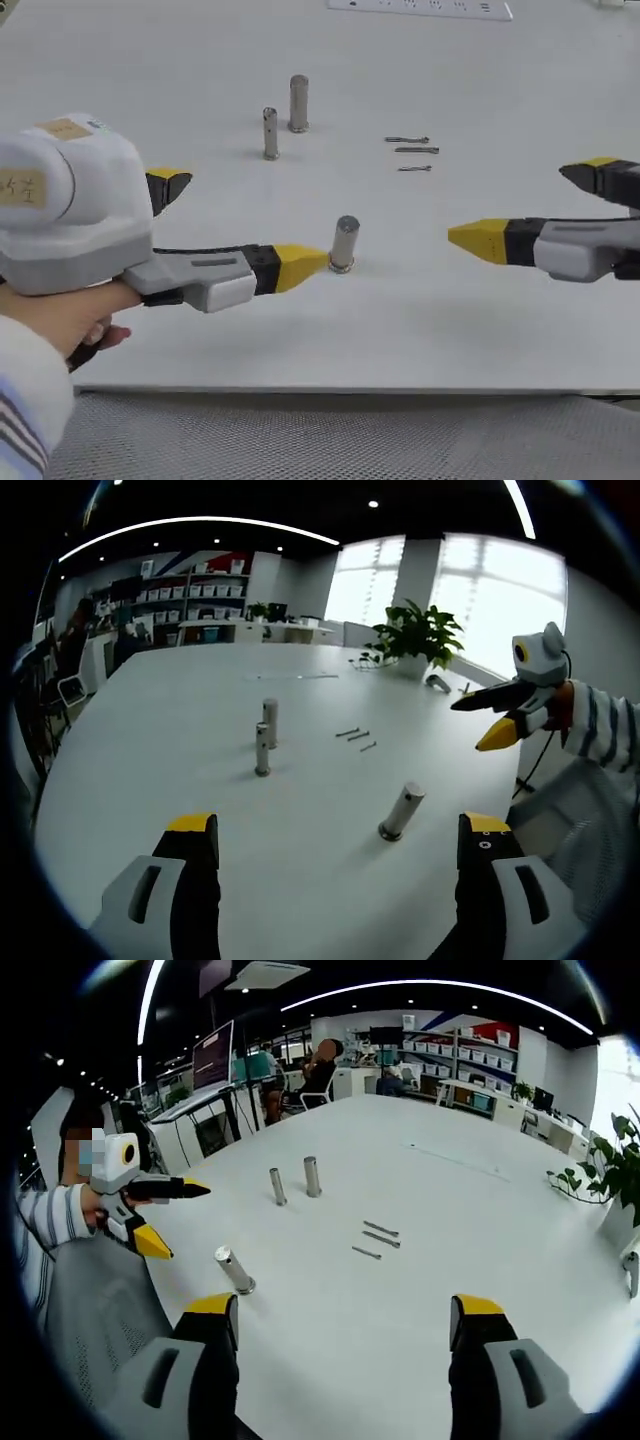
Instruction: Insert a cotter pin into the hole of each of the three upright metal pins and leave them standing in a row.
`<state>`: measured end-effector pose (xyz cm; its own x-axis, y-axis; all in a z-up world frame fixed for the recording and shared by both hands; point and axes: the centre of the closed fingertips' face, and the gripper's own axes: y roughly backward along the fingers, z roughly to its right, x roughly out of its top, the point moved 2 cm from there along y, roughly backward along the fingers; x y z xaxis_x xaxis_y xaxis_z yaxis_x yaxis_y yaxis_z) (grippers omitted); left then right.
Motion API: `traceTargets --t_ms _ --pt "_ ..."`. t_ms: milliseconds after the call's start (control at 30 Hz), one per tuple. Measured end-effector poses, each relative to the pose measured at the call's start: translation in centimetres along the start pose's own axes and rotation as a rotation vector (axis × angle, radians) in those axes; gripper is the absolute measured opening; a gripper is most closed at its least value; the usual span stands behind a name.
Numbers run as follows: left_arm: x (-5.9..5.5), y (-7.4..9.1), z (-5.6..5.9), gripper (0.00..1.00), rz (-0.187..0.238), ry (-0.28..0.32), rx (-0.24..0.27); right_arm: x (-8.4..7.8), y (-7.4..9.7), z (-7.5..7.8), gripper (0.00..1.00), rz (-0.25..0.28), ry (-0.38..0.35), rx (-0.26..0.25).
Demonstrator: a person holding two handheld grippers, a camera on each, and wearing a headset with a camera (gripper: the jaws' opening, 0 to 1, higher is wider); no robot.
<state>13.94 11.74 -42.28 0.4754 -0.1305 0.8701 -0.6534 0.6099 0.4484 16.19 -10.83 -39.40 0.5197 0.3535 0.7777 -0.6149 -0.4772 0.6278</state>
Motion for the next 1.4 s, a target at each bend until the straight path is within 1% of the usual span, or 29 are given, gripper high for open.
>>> traceTargets --t_ms 33,133,167,200,233,267,333,400,433,500,533,600,667,700,767,800,867,967,1033,1067,1133,1200,1233,1333,1400 --pt "0.0 0.0 -0.1 0.99 0.010 -0.001 0.009 0.2 -0.1 0.1 0.85 -0.004 0.011 0.004" --pt "0.0 0.1 -0.2 0.99 0.024 0.020 0.017 1.0 -0.4 0.8 0.82 -0.029 0.081 0.022" --pt "0.0 0.1 -0.2 0.99 0.027 0.021 0.020 1.2 -0.6 0.7 0.82 -0.032 0.100 0.044" --pt "0.0 0.1 -0.3 0.99 0.030 0.014 0.027 1.3 -0.9 0.5 0.81 -0.039 0.122 0.080" --pt "0.0 0.1 -0.3 0.99 0.029 0.008 0.032 1.3 -1.1 0.4 0.81 -0.048 0.133 0.102" --pt "-0.1 0.1 -0.3 0.99 0.025 0.007 0.027 1.3 -1.4 0.4 0.81 -0.061 0.163 0.126" --pt "-0.1 0.0 -0.1 0.99 0.029 0.019 0.022 1.3 -1.8 0.9 0.77 -0.099 0.219 0.136" --pt "0.0 -0.1 -0.1 0.99 0.030 0.019 0.021 1.7 -2.3 1.2 0.74 -0.121 0.273 0.149" --pt "0.0 -0.1 -0.1 0.99 0.031 0.017 0.021 1.8 -2.4 1.2 0.72 -0.124 0.282 0.151" --pt "0.1 -0.2 0.0 0.99 0.034 0.019 0.017 2.8 -2.9 1.5 0.66 -0.116 0.354 0.152" --pt "0.1 -0.2 0.0 0.99 0.035 0.021 0.016 3.2 -3.1 1.5 0.63 -0.118 0.386 0.161" --pt "0.1 -0.2 -0.1 0.99 0.035 0.020 0.018 3.9 -3.5 1.2 0.61 -0.127 0.392 0.181" --pt "0.1 -0.1 -0.2 0.99 0.034 0.026 0.024 4.2 -4.0 1.3 0.59 -0.144 0.410 0.193" --pt "0.0 -0.1 -0.3 0.99 0.032 0.031 0.026 4.5 -4.2 1.2 0.55 -0.162 0.437 0.205" --pt "0.1 0.0 -0.3 0.99 0.035 0.033 0.026 4.9 -5.0 1.4 0.49 -0.184 0.483 0.215" --pt "0.1 0.0 -0.3 0.99 0.038 0.033 0.026 5.0 -5.3 1.5 0.46 -0.190 0.504 0.219" --pt "0.3 0.0 -0.3 0.99 0.042 0.030 0.028 5.4 -5.9 1.5 0.42 -0.196 0.540 0.220" --pt "0.2 0.1 -0.3 0.99 0.040 0.031 0.024 5.5 -7.0 1.9 0.37 -0.227 0.613 0.235" --pt "0.2 0.1 -0.2 0.99 0.036 0.036 0.016 5.5 -7.8 1.9 0.37 -0.238 0.619 0.248" --pt "0.2 0.1 -0.2 0.99 0.035 0.036 0.010 5.4 -8.2 1.9 0.36 -0.249 0.625 0.265" --pt "0.2 0.1 -0.1 0.99 0.035 0.035 0.004 5.3 -8.7 2.0 0.33 -0.258 0.635 0.271" --pt "0.1 0.1 0.1 0.98 0.031 0.038 -0.006 4.9 -9.5 2.3 0.28 -0.296 0.685 0.278" --pt "0.1 0.1 0.1 0.98 0.029 0.037 -0.008 4.8 -9.8 2.4 0.25 -0.302 0.693 0.276" --pt "0.0 0.1 0.1 0.98 0.028 0.035 -0.010 4.5 -10.8 2.6 0.20 -0.324 0.723 0.294" --pt "0.0 0.1 0.1 0.99 0.028 0.043 -0.006 4.0 -11.4 2.7 0.18 -0.353 0.748 0.320"
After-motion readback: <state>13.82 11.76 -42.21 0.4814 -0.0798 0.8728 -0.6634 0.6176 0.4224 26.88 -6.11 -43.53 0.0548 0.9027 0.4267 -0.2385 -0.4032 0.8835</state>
